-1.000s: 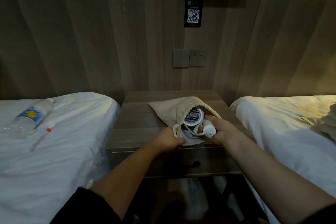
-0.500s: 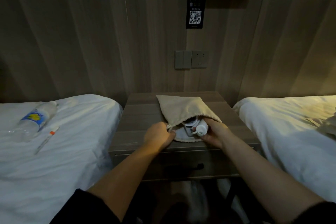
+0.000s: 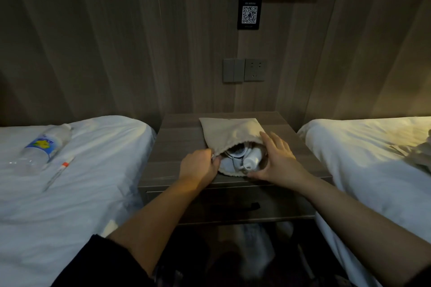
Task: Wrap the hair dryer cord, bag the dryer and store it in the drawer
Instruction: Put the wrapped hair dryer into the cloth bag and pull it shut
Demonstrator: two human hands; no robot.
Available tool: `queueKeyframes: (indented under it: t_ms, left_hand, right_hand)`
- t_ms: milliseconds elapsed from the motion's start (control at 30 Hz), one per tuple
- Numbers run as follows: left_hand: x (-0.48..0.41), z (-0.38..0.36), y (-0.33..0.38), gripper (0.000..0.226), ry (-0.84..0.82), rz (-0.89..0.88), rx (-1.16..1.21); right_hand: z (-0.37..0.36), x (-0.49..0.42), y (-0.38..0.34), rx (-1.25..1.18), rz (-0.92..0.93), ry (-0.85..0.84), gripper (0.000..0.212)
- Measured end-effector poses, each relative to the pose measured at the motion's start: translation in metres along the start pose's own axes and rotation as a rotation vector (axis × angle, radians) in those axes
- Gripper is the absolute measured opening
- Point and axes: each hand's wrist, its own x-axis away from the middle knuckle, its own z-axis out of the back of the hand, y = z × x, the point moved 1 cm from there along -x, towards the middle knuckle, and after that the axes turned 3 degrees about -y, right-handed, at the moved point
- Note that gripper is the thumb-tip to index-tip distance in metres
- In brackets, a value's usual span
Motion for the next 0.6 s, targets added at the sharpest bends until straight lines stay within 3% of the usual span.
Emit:
queueKeyframes:
  t_ms: [333, 500, 600]
  left_hand:
    - [-0.006, 0.005, -0.005, 0.029, -0.199, 0.002, 0.097]
    - [-0.009, 0.007, 0.001, 0.028, -0.24, -0.028, 0.151]
    - [-0.006, 0.006, -0.001, 0.031, -0.195, -0.013, 0.096]
  right_hand:
    - [-0.007, -0.021, -0.014, 0.062, 0.001, 0.071, 0.073]
    - [-0.013, -0.027, -0.025, 0.021, -0.014, 0.122, 0.042]
    - [-0.015, -0.032, -0.023, -0.011, -0.061, 0.163, 0.036]
